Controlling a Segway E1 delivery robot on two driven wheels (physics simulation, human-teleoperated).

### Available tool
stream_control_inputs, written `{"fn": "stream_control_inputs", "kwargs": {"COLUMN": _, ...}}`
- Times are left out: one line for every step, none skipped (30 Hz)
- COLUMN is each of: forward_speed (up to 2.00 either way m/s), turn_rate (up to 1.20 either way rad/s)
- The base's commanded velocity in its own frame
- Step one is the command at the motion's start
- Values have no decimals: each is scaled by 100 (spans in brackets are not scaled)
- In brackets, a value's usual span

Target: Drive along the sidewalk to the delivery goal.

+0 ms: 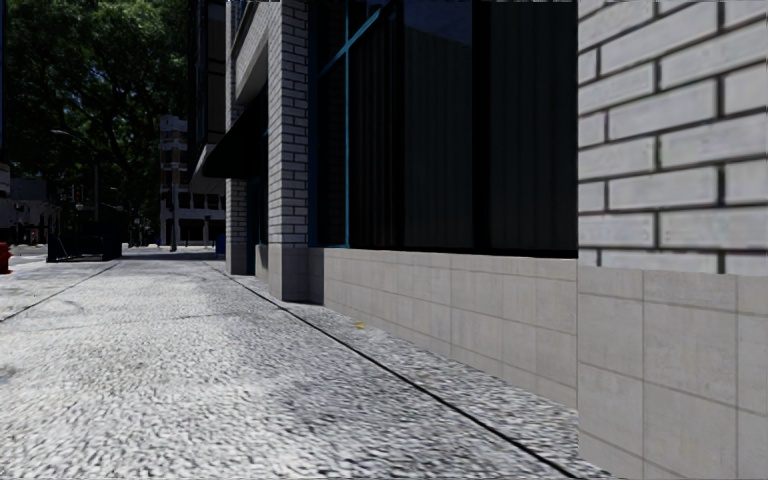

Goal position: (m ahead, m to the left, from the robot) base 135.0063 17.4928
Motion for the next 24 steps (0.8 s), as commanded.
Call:
{"fn": "stream_control_inputs", "kwargs": {"forward_speed": 200, "turn_rate": 92}}
{"fn": "stream_control_inputs", "kwargs": {"forward_speed": 200, "turn_rate": 92}}
{"fn": "stream_control_inputs", "kwargs": {"forward_speed": 200, "turn_rate": 92}}
{"fn": "stream_control_inputs", "kwargs": {"forward_speed": 200, "turn_rate": 92}}
{"fn": "stream_control_inputs", "kwargs": {"forward_speed": 200, "turn_rate": 92}}
{"fn": "stream_control_inputs", "kwargs": {"forward_speed": 200, "turn_rate": 92}}
{"fn": "stream_control_inputs", "kwargs": {"forward_speed": 200, "turn_rate": 92}}
{"fn": "stream_control_inputs", "kwargs": {"forward_speed": 200, "turn_rate": 90}}
{"fn": "stream_control_inputs", "kwargs": {"forward_speed": 200, "turn_rate": 90}}
{"fn": "stream_control_inputs", "kwargs": {"forward_speed": 200, "turn_rate": 89}}
{"fn": "stream_control_inputs", "kwargs": {"forward_speed": 200, "turn_rate": 88}}
{"fn": "stream_control_inputs", "kwargs": {"forward_speed": 200, "turn_rate": 88}}
{"fn": "stream_control_inputs", "kwargs": {"forward_speed": 200, "turn_rate": 84}}
{"fn": "stream_control_inputs", "kwargs": {"forward_speed": 200, "turn_rate": 82}}
{"fn": "stream_control_inputs", "kwargs": {"forward_speed": 200, "turn_rate": 0}}
{"fn": "stream_control_inputs", "kwargs": {"forward_speed": 200, "turn_rate": 0}}
{"fn": "stream_control_inputs", "kwargs": {"forward_speed": 200, "turn_rate": 0}}
{"fn": "stream_control_inputs", "kwargs": {"forward_speed": 200, "turn_rate": 0}}
{"fn": "stream_control_inputs", "kwargs": {"forward_speed": 200, "turn_rate": 0}}
{"fn": "stream_control_inputs", "kwargs": {"forward_speed": 200, "turn_rate": 0}}
{"fn": "stream_control_inputs", "kwargs": {"forward_speed": 200, "turn_rate": 0}}
{"fn": "stream_control_inputs", "kwargs": {"forward_speed": 200, "turn_rate": 0}}
{"fn": "stream_control_inputs", "kwargs": {"forward_speed": 200, "turn_rate": 0}}
{"fn": "stream_control_inputs", "kwargs": {"forward_speed": 200, "turn_rate": 0}}
